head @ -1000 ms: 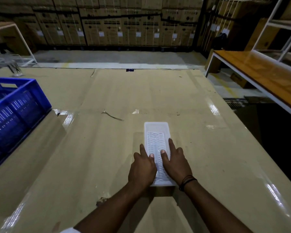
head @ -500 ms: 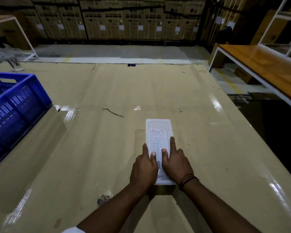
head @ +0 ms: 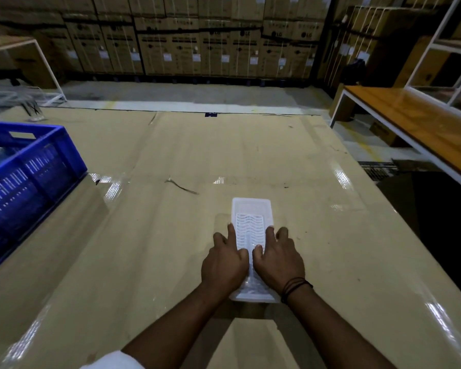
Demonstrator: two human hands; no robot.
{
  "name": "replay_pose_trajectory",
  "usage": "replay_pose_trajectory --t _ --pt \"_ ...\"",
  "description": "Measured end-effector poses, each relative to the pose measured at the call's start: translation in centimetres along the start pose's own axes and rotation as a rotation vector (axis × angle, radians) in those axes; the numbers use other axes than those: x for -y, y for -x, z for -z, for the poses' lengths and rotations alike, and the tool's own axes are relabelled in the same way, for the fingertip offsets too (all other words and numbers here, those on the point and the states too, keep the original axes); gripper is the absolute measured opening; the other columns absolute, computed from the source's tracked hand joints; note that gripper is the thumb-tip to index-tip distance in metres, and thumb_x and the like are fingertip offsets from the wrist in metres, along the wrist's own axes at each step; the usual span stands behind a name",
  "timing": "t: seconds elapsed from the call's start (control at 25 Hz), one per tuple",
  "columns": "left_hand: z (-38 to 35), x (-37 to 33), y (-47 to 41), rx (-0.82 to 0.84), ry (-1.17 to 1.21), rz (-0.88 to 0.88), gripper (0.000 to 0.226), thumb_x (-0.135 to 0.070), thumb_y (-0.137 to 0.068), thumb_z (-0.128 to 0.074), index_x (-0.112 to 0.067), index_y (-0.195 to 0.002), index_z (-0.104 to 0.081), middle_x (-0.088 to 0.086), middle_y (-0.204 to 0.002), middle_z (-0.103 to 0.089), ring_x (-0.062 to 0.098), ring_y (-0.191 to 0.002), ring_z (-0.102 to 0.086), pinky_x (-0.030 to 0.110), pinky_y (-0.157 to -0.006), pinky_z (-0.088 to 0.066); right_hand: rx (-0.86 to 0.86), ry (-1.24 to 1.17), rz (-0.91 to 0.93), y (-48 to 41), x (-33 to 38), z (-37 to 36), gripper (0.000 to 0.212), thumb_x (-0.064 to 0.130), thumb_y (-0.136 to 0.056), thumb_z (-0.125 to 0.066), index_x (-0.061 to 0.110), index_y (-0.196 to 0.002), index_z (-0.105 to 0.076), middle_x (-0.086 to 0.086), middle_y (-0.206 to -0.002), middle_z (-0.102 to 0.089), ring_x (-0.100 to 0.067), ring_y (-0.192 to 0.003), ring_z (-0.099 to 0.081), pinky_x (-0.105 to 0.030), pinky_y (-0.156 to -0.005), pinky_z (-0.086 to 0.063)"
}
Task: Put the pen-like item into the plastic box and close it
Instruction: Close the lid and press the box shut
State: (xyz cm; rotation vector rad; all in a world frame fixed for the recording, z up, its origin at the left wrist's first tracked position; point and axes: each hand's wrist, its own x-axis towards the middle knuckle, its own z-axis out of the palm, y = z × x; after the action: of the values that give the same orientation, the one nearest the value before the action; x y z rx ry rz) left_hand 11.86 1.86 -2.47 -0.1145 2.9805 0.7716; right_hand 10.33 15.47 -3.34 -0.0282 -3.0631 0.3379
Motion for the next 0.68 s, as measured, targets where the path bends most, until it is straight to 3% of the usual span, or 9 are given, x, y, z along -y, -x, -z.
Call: replay_pose_trajectory --t 0.08,0.2,0.32,0.68 --pt "0.1 0.0 -1.0 -0.015 -0.101 -0.062 0.074 -0.047 -0.094 -0.031 -0.024 -0.162 -0.011 0.012 -0.157 -0.028 0.033 -0.122 -0.052 0.041 -0.090 -0.051 0.019 0.007 0.064 -0.8 0.1 -0.1 0.075 0.045 -0.088 -0.031 0.013 -0.156 -0.025 -0.016 -0.164 -0.022 -0.036 -0.125 -0.049 -0.042 -0.092 -0.048" --pt "-0.3 -0.1 -1.6 -0.027 -0.226 -0.148 0.087 -0.054 -0.083 -0.011 -0.019 -0.162 -0.013 0.004 -0.172 -0.008 0.033 -0.138 -0.040 0.042 -0.095 -0.050 0.088 -0.078 0.098 -1.2 -0.1 -0.5 0.080 0.044 -0.087 -0.023 0.016 -0.161 -0.010 -0.005 -0.170 0.001 -0.030 -0.132 -0.044 -0.039 -0.097 -0.046" --pt "-0.7 0.1 -2.1 -0.024 -0.222 -0.174 0.096 -0.058 -0.077 -0.003 -0.017 -0.162 -0.013 0.000 -0.172 -0.005 0.031 -0.145 -0.034 0.042 -0.098 -0.048 0.083 -0.122 0.114 -1.6 -0.5 -0.9 0.078 0.044 -0.090 -0.024 0.016 -0.161 -0.006 -0.003 -0.170 0.006 -0.028 -0.129 -0.046 -0.039 -0.096 -0.048" --pt "-0.5 0.1 -1.6 -0.007 -0.154 -0.165 0.094 -0.059 -0.080 -0.007 -0.017 -0.163 -0.010 -0.001 -0.172 -0.003 0.029 -0.141 -0.039 0.041 -0.105 -0.044 0.122 -0.125 0.112 -1.4 -0.4 -0.5 0.073 0.044 -0.099 -0.030 0.018 -0.161 -0.001 -0.002 -0.169 0.011 -0.028 -0.129 -0.046 -0.039 -0.098 -0.046"
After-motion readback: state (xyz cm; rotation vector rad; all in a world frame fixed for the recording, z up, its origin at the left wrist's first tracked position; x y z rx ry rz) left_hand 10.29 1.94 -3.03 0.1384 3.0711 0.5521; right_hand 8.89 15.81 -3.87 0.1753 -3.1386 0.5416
